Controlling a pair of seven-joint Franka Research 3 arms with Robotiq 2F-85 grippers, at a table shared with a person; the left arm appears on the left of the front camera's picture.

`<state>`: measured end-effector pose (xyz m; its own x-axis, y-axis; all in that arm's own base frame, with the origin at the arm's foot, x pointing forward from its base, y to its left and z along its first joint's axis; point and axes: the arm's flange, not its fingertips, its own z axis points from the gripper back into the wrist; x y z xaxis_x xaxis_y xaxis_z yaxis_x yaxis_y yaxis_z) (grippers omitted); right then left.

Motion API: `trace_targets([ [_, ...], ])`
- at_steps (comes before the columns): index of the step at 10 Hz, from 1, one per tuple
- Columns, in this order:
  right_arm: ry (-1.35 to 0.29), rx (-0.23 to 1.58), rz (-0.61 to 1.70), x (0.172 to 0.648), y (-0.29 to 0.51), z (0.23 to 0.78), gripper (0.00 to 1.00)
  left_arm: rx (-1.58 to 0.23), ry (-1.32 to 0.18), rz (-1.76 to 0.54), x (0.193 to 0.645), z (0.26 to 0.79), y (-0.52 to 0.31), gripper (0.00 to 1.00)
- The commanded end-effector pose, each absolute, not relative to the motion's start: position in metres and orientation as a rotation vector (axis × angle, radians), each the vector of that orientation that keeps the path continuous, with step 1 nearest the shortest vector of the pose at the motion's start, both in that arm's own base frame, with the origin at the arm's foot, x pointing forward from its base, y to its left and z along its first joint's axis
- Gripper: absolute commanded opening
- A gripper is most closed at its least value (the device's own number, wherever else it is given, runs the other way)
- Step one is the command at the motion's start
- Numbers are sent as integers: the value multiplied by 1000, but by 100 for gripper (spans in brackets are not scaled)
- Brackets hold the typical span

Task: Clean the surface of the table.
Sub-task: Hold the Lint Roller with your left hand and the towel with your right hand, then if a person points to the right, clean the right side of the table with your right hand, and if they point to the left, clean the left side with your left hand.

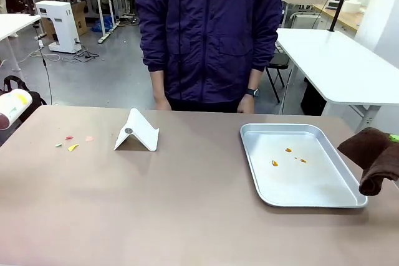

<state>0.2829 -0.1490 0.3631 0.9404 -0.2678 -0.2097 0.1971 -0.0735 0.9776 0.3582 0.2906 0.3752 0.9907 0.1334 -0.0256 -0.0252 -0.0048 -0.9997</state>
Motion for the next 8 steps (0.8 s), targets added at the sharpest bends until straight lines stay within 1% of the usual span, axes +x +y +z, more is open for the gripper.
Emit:
trace_targets([
  [1, -50, 1605, -393, 281, -148, 366, 0, -1563, -81, 112, 357, 381, 289, 0],
  [8, -50, 1605, -393, 281, -148, 366, 0, -1563, -81, 112, 357, 381, 289, 0],
])
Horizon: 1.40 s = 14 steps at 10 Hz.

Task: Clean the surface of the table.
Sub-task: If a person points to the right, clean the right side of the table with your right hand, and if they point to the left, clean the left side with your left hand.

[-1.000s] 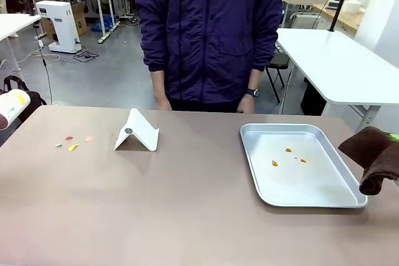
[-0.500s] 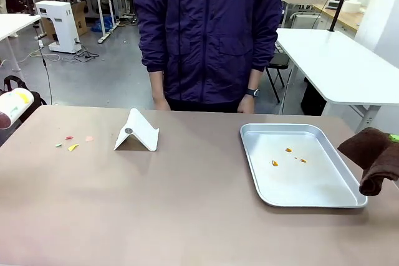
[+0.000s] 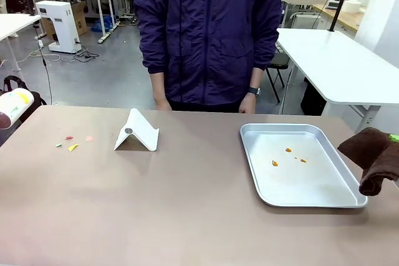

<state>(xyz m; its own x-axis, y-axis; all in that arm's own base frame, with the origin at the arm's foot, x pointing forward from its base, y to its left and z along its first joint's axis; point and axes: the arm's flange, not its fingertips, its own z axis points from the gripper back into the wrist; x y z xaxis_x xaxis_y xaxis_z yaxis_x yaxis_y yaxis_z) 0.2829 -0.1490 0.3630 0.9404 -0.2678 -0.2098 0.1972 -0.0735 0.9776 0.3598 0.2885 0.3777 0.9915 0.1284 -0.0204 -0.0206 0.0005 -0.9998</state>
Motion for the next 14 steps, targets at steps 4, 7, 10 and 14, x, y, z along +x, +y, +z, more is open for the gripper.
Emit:
trace_targets([
  [4, -50, 1605, -393, 281, -148, 366, 0, -1563, -81, 112, 357, 381, 289, 0],
  [7, -50, 1605, -393, 281, -148, 366, 0, -1563, -81, 112, 357, 381, 289, 0],
  [10, -50, 1605, -393, 281, -148, 366, 0, -1563, -81, 112, 357, 381, 289, 0],
  [14, -56, 1599, -384, 283, -149, 363, 8, -1563, -81, 112, 357, 381, 289, 0],
])
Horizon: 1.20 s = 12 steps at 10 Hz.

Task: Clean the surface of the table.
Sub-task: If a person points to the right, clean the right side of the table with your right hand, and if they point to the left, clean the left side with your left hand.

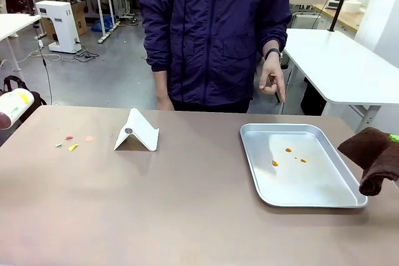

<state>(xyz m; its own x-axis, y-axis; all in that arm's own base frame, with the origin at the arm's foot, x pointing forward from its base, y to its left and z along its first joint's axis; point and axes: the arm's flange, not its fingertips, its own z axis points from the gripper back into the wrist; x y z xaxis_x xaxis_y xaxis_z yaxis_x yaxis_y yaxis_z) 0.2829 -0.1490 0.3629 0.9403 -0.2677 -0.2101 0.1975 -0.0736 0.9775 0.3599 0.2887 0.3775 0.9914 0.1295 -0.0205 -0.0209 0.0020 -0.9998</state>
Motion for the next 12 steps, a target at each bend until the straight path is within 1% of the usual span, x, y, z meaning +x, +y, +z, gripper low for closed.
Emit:
trace_targets([
  [1, -14, 1550, -397, 293, -143, 362, 8, -1563, -81, 112, 357, 381, 289, 0],
  [2, 3, 1517, -303, 305, -133, 368, 8, -1563, -81, 112, 357, 381, 289, 0],
  [3, -9, 1449, -280, 322, -122, 378, 8, -1563, -81, 112, 357, 381, 289, 0],
  [5, 53, 1236, -258, 361, -106, 391, 8, -1563, -81, 112, 357, 381, 289, 0],
  [6, 48, 1111, -262, 384, -98, 393, 8, -1563, -81, 112, 357, 381, 289, 0],
  [8, 94, 922, -238, 413, -82, 395, 8, -1563, -81, 112, 357, 381, 289, 0],
  [12, 39, 655, -253, 471, -60, 383, 8, -1563, -81, 112, 357, 381, 289, 0],
])
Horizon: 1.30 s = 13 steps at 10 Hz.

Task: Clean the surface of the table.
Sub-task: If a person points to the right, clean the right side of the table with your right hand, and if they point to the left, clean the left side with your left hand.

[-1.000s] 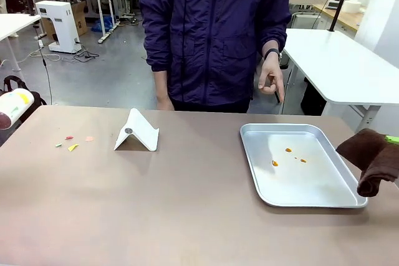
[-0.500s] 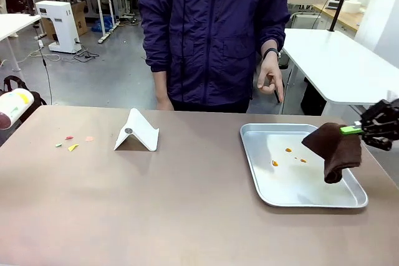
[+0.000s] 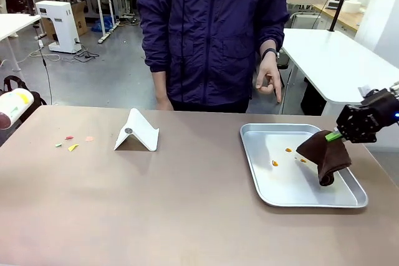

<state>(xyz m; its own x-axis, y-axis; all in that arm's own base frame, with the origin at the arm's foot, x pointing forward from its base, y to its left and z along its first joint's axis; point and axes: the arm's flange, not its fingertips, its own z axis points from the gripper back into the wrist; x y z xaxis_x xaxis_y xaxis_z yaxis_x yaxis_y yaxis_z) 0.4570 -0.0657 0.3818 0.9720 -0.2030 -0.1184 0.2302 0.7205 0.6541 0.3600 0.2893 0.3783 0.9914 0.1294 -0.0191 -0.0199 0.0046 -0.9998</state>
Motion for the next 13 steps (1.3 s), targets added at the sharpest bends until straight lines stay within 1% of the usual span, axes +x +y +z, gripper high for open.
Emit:
trace_targets([
  [1, -2, 611, -243, 480, -55, 380, 8, -1563, -81, 112, 357, 381, 289, 0],
  [2, -43, 577, -211, 491, -52, 378, 1, -1563, -81, 112, 357, 381, 289, 0],
  [5, -204, 529, -138, 510, -53, 367, 0, -1563, -81, 112, 357, 381, 289, 0],
  [10, -105, 612, -2, 538, -15, 306, 0, -1563, -81, 112, 357, 381, 289, 0],
  [13, -32, 693, 29, 549, 1, 289, 0, -1563, -81, 112, 357, 381, 289, 0],
])
